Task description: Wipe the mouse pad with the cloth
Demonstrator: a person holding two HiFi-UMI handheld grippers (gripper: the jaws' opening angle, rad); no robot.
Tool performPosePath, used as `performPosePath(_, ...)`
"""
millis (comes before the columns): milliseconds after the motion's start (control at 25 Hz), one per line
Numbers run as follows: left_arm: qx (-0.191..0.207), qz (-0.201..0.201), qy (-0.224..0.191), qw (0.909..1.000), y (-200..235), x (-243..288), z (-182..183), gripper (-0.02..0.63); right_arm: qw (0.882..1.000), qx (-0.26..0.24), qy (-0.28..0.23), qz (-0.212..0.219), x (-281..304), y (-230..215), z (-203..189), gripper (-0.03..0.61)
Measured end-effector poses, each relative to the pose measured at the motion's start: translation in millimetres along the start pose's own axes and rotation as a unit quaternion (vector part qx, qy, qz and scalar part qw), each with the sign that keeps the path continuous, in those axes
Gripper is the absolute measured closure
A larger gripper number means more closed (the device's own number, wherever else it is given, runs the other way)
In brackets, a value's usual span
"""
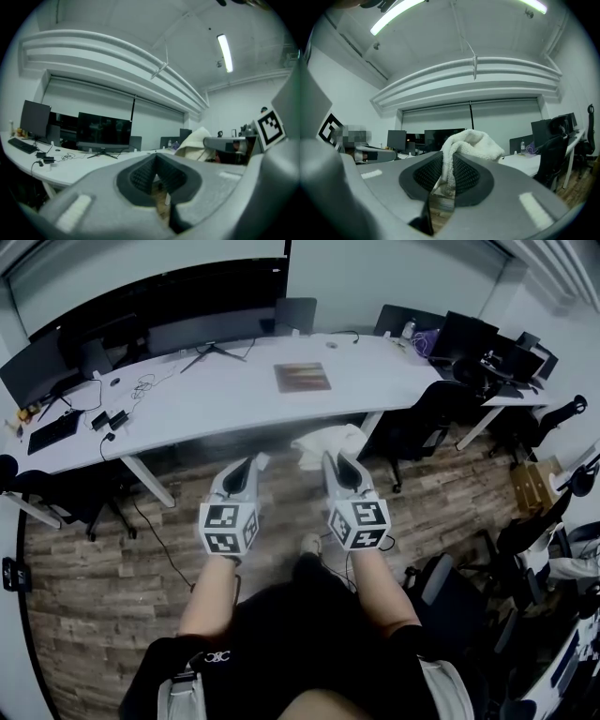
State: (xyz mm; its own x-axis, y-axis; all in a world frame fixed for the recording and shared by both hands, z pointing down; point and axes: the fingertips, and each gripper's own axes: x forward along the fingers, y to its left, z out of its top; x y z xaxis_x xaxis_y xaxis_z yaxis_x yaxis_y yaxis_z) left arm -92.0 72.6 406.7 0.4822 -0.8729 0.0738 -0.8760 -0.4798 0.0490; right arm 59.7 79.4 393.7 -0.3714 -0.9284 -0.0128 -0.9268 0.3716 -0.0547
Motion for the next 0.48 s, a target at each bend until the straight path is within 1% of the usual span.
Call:
performPosePath(240,0.005,0.003,-0.002,1.0000,13,16,5,0.615,1.000,-0.002,-0.006,0.006,22,-4,3,0.520)
performPosePath(480,0.013,0.006,-0.004,0.9999,29,52,6,0.615,1.000,0.006,-0.013,0.002,57,-28,0,0.520)
